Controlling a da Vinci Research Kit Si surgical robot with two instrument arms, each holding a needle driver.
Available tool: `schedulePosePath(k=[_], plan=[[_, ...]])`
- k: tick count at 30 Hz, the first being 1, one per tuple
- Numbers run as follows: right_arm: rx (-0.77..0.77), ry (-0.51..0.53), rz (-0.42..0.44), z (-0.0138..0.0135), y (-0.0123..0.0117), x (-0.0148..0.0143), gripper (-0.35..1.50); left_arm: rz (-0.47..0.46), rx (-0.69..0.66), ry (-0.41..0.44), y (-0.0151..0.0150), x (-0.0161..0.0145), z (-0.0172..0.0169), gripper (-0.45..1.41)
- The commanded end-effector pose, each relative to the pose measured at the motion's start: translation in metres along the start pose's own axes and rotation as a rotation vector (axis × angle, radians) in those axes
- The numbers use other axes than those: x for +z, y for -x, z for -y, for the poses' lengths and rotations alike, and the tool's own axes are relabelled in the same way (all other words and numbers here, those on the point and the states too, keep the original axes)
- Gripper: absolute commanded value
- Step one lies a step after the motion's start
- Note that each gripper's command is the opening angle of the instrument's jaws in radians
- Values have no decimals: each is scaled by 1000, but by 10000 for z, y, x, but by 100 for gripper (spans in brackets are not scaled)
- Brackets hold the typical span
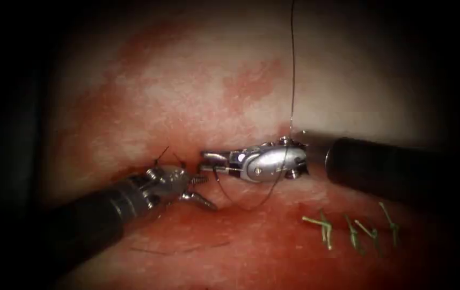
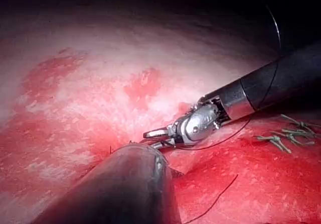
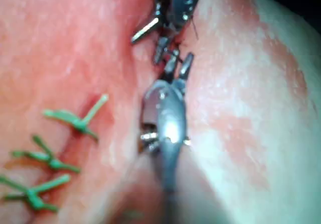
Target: Wound Closure
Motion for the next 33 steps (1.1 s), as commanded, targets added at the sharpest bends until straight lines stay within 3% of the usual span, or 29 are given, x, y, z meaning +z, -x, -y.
schedulePosePath(k=[1,11,33], plan=[[9,-12,2,2,2,7,-35,0,2,1,-3,5,3,51],[75,12,54,-1,9,-3,-35,-1,2,0,-2,6,3,49],[294,-85,160,15,14,-1,-35,5,3,0,-2,5,2,47]])
